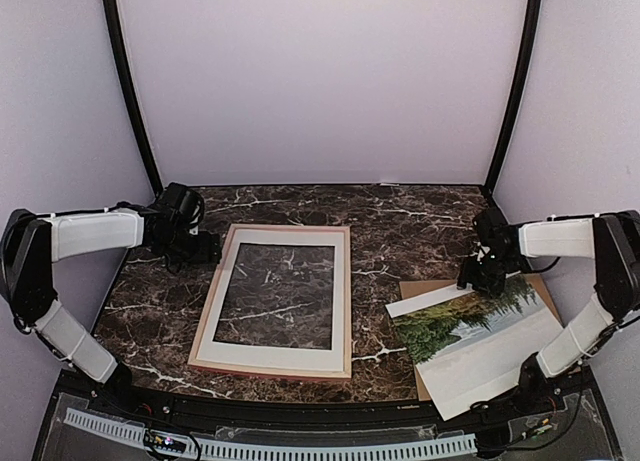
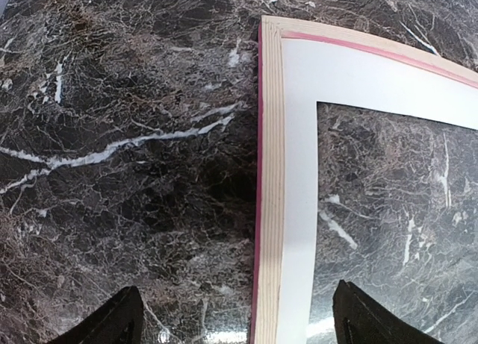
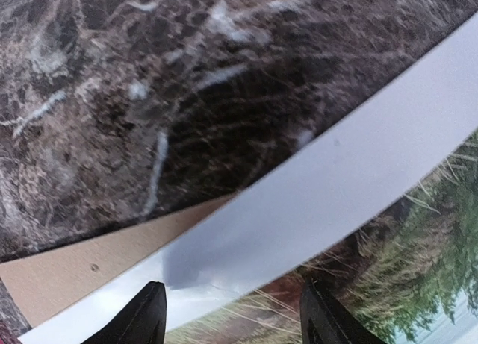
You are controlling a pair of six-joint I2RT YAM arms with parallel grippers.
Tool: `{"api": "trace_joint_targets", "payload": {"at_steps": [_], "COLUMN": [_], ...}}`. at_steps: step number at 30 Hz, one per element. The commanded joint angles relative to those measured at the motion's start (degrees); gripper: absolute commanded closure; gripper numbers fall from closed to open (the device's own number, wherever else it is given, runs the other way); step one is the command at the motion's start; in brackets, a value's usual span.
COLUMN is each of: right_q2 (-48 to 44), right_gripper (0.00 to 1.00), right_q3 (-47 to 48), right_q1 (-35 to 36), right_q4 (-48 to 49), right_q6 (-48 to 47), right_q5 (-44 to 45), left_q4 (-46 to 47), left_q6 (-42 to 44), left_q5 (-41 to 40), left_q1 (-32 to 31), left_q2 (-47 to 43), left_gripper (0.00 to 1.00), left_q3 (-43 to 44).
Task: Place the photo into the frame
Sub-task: Move the mat board to the center of the board.
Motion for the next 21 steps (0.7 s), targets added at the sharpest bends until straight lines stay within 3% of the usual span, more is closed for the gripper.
{"api": "trace_joint_targets", "payload": {"at_steps": [1,11,21], "right_q2": [6.71,16.42,26.94], "right_gripper": [0.39,0.4,0.42], "right_q3": [0.63,8.55,21.72], "right_q1": [2.72,10.37,14.47], "right_q4": [5.8,8.96,9.01], "right_q6": [0.77,0.46,-8.75], "right_q5": [-6.65,-7.29,-15.97], "left_q4": [-0.09,-1.13,0.09], "left_q6": [-0.14,0.66,1.1], "left_q5": [1.03,1.83,5.53], "left_q1": [0.21,0.26,0.14], "left_q2": [-2.28,-2.36,-0.65], "left_gripper": [0.09,0.08,0.08], "left_q3": [0.11,1.43,1.79]}}
